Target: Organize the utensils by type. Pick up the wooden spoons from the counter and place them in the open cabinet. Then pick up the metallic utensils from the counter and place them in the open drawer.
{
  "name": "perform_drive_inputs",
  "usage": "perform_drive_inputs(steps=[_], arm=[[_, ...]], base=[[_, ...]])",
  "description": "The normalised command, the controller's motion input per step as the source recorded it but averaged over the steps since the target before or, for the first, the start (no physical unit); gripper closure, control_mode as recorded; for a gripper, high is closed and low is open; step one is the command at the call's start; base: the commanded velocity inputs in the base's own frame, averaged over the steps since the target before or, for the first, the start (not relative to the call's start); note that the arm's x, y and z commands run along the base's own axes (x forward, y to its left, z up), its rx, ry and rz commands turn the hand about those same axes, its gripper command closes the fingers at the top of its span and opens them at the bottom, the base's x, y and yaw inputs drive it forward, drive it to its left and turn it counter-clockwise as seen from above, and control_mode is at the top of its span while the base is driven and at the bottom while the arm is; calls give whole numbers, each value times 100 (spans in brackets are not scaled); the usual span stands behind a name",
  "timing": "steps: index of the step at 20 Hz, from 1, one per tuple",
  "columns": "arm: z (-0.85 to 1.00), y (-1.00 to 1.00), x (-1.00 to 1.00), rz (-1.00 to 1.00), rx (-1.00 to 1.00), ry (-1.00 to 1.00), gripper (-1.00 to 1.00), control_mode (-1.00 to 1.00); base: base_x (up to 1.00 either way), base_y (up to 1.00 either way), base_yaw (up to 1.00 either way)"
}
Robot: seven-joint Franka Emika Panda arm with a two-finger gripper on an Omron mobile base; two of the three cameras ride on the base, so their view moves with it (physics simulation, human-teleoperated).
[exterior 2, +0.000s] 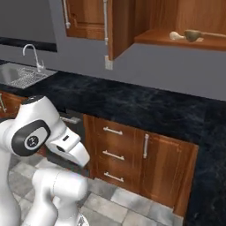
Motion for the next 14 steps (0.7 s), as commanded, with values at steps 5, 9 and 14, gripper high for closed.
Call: perform_drive_inputs(steps=[5, 9, 14], arm=[[0, 0, 0, 0, 0, 0, -100, 100], [0, 0, 0, 0, 0, 0, -100, 100], [0, 0, 0, 0, 0, 0, -100, 100]], base=[[-29, 74, 79], [-4, 67, 70], [35, 60, 41]])
